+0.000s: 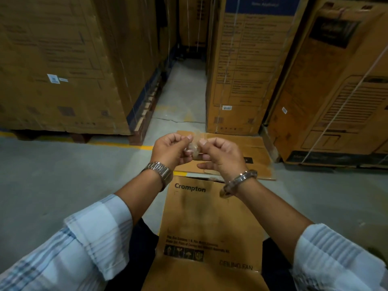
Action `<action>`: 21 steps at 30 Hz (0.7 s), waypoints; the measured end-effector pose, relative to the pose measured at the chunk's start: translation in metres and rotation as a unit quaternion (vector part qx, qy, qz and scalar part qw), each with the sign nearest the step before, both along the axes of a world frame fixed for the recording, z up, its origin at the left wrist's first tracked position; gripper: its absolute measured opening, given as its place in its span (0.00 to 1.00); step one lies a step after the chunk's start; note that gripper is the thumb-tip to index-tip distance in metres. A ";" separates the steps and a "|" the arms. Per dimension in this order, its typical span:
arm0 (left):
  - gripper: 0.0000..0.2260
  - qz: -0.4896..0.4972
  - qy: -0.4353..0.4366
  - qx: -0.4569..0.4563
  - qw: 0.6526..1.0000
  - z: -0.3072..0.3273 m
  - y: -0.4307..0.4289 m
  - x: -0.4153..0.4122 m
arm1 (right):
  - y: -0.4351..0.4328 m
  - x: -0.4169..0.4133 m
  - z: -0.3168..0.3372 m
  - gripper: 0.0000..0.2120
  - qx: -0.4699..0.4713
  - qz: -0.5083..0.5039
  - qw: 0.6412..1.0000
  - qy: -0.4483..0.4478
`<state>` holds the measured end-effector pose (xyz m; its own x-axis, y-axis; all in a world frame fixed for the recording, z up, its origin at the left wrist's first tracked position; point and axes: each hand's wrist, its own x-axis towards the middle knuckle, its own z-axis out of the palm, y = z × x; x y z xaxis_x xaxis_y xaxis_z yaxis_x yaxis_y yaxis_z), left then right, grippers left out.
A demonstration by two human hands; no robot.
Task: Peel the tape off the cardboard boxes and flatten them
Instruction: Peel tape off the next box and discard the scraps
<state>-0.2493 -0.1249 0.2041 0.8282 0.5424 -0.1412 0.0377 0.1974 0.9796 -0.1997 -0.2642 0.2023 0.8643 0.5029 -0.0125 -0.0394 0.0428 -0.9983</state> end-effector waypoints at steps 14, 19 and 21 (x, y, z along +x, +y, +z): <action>0.07 -0.111 -0.016 0.033 0.993 0.009 -0.044 0.023 | -0.054 0.040 0.014 0.06 -0.030 -0.074 0.994 -0.073; 0.10 -0.107 -0.024 0.067 0.992 0.021 -0.061 0.044 | -0.072 0.040 0.018 0.07 -0.036 -0.107 0.986 -0.121; 0.04 -0.093 -0.016 0.084 0.992 0.023 -0.073 0.052 | -0.082 0.040 0.017 0.11 -0.062 -0.085 0.981 -0.165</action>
<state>-0.1973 -0.1976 0.2267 0.9187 0.3936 -0.0339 0.0263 0.0248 0.9993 -0.1594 -0.3462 0.2195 0.9032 0.3627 0.2295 0.2832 -0.1019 -0.9536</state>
